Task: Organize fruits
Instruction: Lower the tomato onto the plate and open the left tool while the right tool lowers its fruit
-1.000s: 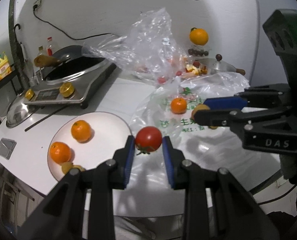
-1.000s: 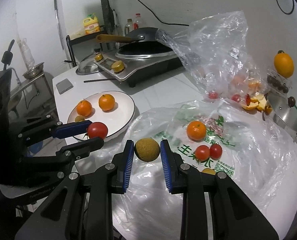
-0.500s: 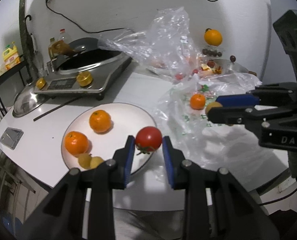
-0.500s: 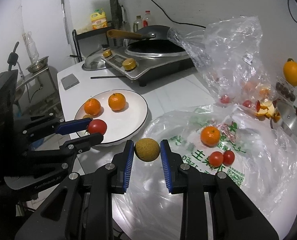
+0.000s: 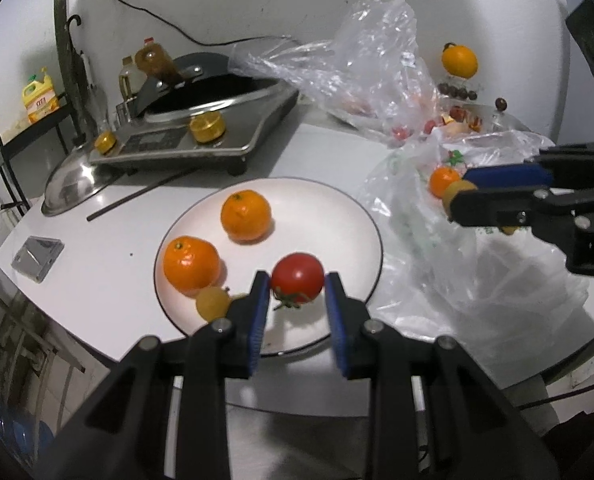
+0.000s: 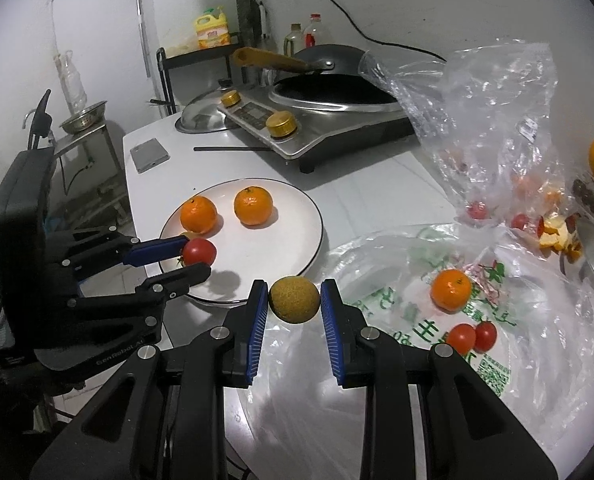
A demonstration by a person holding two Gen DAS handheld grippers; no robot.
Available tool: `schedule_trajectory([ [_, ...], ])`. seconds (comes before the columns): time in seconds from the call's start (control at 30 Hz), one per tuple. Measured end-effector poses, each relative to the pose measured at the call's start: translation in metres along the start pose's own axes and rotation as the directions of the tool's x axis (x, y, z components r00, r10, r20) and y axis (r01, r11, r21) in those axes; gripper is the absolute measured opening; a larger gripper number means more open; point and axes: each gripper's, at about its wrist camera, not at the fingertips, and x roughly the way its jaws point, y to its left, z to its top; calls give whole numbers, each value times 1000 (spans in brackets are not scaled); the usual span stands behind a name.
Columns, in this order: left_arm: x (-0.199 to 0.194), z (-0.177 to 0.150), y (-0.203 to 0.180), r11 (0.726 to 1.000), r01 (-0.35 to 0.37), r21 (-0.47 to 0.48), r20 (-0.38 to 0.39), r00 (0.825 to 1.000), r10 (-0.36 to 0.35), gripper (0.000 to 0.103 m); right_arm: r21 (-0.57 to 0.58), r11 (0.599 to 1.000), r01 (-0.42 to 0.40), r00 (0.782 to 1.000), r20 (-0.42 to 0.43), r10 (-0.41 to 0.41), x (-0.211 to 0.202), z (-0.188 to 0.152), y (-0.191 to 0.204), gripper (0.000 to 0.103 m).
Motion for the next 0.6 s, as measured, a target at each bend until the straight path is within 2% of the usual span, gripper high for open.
schedule_trajectory([
  [0.23,8,-8,3,1000,0,-1,-40,999,0,29,-13,1000,-19,1000,-8,19,11,5,8,29],
  [0.6,10,-8,11,1000,4,-23,-61,998,-5,31,-22,999,-26,999,-20,25,19,6,14,29],
])
